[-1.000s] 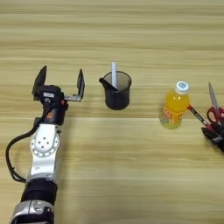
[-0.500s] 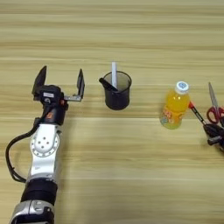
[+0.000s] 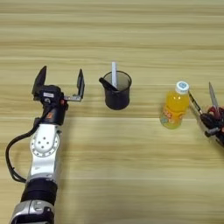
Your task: Move the objects on the table
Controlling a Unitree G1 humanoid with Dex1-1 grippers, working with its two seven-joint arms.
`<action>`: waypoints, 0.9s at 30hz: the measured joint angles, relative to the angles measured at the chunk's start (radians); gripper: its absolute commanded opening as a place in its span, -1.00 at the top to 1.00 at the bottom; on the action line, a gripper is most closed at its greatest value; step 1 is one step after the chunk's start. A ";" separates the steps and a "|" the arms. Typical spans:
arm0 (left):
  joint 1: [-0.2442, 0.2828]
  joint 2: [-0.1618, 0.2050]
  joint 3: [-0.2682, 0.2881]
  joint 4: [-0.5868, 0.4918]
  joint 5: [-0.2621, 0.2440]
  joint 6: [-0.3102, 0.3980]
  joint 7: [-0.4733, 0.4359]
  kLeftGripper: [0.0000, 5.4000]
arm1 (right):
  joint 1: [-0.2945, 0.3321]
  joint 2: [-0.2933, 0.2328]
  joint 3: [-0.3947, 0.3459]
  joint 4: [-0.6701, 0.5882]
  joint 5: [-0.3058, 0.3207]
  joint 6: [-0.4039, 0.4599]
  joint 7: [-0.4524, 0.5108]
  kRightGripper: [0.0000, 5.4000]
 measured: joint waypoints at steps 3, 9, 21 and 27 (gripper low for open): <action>0.000 0.000 0.000 0.002 0.000 0.000 0.001 -1.00 | -0.013 0.000 -0.008 -0.033 0.005 -0.002 0.000 0.85; -0.002 0.000 0.000 0.004 0.000 0.000 0.002 -1.00 | -0.021 -0.001 -0.023 -0.078 0.005 -0.002 -0.002 0.85; -0.005 -0.001 -0.005 0.009 0.001 0.000 0.004 -1.00 | -0.096 -0.017 -0.068 -0.246 0.045 0.010 -0.005 0.85; -0.005 -0.002 -0.017 0.008 0.001 0.000 0.004 -1.00 | -0.114 -0.033 -0.067 -0.353 0.085 0.032 0.005 0.85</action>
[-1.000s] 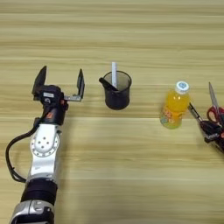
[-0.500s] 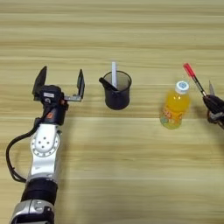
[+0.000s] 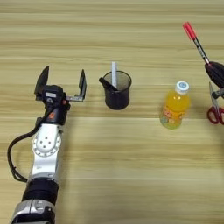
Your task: Move the objects on the table
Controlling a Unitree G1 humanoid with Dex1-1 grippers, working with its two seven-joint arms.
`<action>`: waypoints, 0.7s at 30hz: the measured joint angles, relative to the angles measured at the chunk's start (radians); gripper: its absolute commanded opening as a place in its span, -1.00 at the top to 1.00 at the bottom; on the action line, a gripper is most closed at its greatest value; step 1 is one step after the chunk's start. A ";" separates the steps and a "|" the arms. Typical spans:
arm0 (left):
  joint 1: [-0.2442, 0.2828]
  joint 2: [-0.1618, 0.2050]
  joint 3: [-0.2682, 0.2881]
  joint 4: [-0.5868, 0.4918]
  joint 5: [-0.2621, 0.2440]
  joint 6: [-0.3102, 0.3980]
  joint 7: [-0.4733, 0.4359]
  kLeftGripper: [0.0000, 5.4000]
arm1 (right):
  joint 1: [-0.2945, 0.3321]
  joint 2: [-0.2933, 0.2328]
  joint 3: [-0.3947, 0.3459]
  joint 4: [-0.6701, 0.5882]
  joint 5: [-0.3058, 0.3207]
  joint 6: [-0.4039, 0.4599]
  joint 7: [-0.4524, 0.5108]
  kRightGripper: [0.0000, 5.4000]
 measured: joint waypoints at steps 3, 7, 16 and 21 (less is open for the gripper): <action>0.000 -0.001 -0.002 -0.001 0.000 0.000 0.000 -1.00 | -0.003 -0.005 0.011 -0.051 0.023 0.008 0.017 0.85; 0.000 -0.001 -0.006 -0.003 0.000 0.000 0.000 -1.00 | -0.003 -0.006 0.042 -0.096 0.054 0.007 0.058 0.85; 0.008 -0.005 -0.021 -0.046 -0.013 0.003 -0.017 -1.00 | 0.044 0.001 0.153 -0.135 0.109 -0.011 0.164 0.85; 0.030 -0.002 -0.045 -0.204 -0.240 0.167 -0.176 -1.00 | 0.081 0.015 0.230 -0.133 0.114 -0.024 0.219 0.85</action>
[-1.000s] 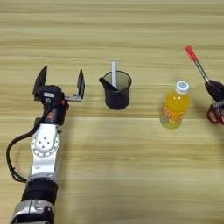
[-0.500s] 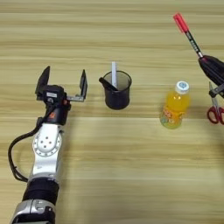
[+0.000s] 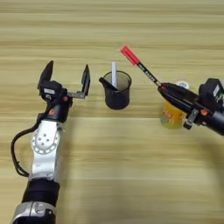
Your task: Move the objects on the table
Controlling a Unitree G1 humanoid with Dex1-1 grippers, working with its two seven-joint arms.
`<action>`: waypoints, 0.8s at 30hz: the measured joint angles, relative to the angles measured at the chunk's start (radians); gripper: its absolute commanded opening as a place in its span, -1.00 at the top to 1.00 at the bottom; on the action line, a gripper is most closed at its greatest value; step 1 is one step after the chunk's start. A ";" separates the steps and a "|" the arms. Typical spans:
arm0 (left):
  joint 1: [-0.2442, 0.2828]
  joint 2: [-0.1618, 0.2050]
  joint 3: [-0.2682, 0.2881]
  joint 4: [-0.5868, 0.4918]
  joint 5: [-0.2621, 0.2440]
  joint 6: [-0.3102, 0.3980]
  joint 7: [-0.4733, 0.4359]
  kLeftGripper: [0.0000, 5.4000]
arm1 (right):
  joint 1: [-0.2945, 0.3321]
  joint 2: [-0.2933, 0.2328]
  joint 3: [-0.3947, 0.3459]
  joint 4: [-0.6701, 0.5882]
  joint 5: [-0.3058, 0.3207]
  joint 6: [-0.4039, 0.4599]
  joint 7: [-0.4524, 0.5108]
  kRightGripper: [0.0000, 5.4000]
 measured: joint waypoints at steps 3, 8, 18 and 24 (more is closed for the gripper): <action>0.021 0.016 -0.002 -0.135 -0.182 0.170 -0.101 -1.00 | 0.004 0.008 0.020 0.017 -0.001 -0.014 0.017 0.85; 0.056 0.049 0.006 -0.276 -0.343 0.373 -0.186 -1.00 | 0.015 0.026 0.050 0.061 -0.014 -0.056 0.018 0.85; 0.119 0.084 -0.011 -0.449 -0.450 0.575 -0.316 -1.00 | 0.015 0.054 0.088 0.119 -0.049 -0.117 0.017 0.85; 0.146 0.087 -0.031 -0.497 -0.480 0.643 -0.372 -1.00 | 0.006 0.065 0.120 0.126 -0.065 -0.124 0.019 0.85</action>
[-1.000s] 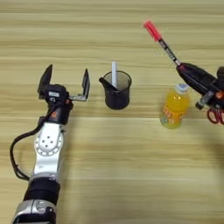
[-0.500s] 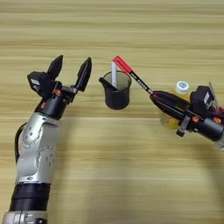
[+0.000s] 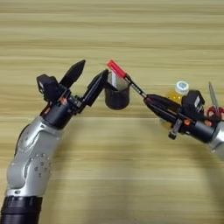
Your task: Move the objects on the table
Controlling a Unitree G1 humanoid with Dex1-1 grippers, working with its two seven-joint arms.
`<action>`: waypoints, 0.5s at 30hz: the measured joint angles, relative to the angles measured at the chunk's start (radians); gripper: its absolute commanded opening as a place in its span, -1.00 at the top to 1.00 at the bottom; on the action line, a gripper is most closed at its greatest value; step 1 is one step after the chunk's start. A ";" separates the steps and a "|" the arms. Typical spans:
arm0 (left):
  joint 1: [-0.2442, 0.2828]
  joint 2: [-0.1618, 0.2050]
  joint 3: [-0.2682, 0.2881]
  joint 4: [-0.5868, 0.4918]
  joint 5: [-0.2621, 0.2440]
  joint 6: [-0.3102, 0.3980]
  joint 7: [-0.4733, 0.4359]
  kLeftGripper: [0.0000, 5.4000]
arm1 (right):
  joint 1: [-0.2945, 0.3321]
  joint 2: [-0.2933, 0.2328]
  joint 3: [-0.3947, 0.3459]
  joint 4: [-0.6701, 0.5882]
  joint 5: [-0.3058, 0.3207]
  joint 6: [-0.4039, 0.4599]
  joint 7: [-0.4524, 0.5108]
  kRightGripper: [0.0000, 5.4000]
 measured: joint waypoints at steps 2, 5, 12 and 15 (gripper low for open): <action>0.009 0.000 -0.011 -0.015 -0.013 0.023 -0.020 -1.00 | -0.008 0.003 0.010 0.000 -0.001 -0.007 0.004 0.85; 0.013 0.000 -0.013 -0.020 -0.020 0.034 -0.028 -1.00 | -0.017 0.004 0.020 0.000 -0.005 -0.013 0.015 0.85; 0.015 -0.003 -0.015 -0.027 -0.028 0.065 -0.046 -0.68 | -0.028 0.004 0.043 0.000 -0.006 -0.014 0.027 0.85; 0.015 -0.004 -0.012 -0.027 -0.030 0.075 -0.048 -0.56 | -0.028 0.004 0.051 0.000 -0.006 -0.014 0.033 0.85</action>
